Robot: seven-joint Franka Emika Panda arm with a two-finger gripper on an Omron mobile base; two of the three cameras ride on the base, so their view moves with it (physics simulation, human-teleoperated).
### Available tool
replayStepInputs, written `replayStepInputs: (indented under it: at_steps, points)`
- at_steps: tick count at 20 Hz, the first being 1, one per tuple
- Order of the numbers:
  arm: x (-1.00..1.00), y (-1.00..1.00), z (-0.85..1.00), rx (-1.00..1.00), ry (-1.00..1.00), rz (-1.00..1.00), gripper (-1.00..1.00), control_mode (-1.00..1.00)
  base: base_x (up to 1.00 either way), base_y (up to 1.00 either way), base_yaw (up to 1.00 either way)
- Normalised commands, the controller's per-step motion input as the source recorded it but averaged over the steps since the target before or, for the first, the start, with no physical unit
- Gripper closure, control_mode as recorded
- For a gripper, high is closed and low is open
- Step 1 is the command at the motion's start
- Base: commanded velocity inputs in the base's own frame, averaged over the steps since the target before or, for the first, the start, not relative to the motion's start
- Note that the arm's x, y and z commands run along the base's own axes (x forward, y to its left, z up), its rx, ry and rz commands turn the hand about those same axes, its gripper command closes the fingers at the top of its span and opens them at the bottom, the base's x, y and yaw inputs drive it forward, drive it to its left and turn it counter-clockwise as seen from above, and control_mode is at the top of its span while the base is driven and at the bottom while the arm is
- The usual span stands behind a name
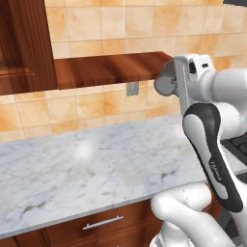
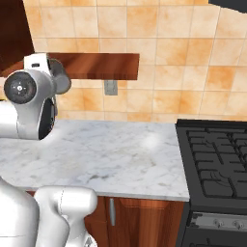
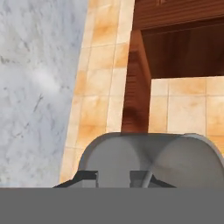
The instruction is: There is a bowl on the dining counter. Grab a lemon wedge from the fridge and place it in the bowl. Then get the liquor bottle and glass cup from the cabinet and place them next to the bowl.
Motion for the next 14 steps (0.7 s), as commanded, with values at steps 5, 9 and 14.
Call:
replayStepInputs:
  at_steps: [5,9,14]
  points:
    - [-0.99,-0.34,0.09,0.07,-0.11,-0.19,1.00,-1.00,0.00,0.00,0.00]
    - [-0.68,-0.15,0.05,0.01,-0.09,-0.12,1.00,1.00,-0.22,-0.06,-0.04]
    - [0.00,0.00,0.00,0.00,0.00,0.00,1.00,1.00,-0.96,-0.12,-0.16]
